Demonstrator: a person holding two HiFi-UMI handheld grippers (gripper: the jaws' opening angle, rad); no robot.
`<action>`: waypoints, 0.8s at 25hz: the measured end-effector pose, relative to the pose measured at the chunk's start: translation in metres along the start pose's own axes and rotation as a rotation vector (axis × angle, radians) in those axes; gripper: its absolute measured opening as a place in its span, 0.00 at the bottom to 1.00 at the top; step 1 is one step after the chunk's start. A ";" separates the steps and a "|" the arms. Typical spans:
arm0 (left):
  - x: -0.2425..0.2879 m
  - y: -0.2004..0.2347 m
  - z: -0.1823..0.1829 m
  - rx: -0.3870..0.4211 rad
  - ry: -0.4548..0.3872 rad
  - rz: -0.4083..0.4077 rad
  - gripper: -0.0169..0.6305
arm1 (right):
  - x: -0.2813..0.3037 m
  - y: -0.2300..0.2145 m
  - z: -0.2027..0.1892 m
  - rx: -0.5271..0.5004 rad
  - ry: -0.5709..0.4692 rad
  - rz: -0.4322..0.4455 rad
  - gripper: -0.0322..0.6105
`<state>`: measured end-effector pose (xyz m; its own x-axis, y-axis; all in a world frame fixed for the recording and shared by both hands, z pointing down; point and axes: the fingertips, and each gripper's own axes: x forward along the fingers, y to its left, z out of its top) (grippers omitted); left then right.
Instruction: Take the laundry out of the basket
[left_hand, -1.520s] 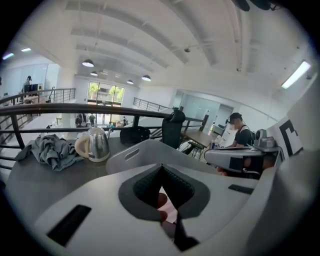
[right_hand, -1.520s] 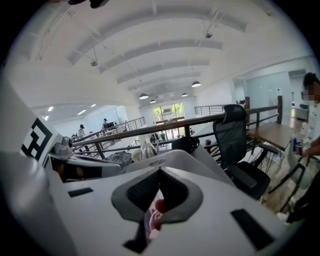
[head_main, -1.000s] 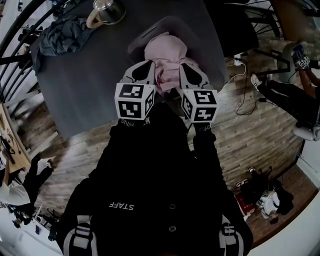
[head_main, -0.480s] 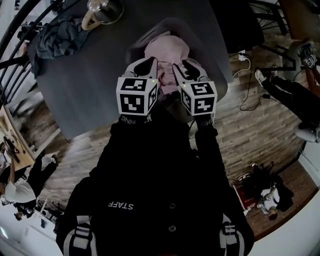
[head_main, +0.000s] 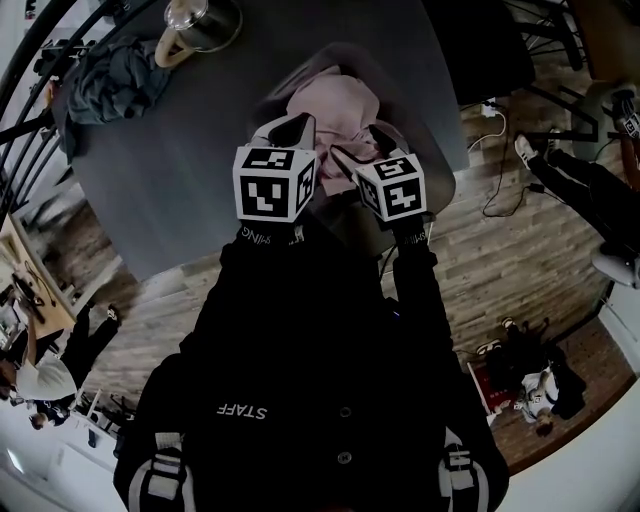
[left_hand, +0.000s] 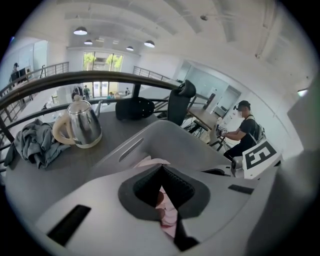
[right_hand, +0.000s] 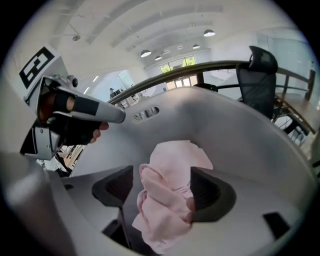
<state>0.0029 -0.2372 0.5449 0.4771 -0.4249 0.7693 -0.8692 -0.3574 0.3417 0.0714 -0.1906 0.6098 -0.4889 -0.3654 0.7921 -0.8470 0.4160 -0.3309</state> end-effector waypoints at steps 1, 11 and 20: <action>0.002 0.001 0.001 -0.001 0.004 0.001 0.03 | 0.004 -0.001 -0.001 0.001 0.000 0.005 0.61; 0.017 0.004 0.000 -0.015 0.035 -0.007 0.03 | 0.050 -0.022 -0.050 -0.019 0.182 -0.013 0.82; 0.005 0.013 0.003 -0.028 0.008 -0.005 0.03 | 0.101 -0.042 -0.080 -0.088 0.327 -0.069 0.95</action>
<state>-0.0053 -0.2467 0.5515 0.4807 -0.4163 0.7718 -0.8700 -0.3363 0.3604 0.0741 -0.1783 0.7446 -0.3262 -0.1152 0.9382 -0.8476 0.4751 -0.2364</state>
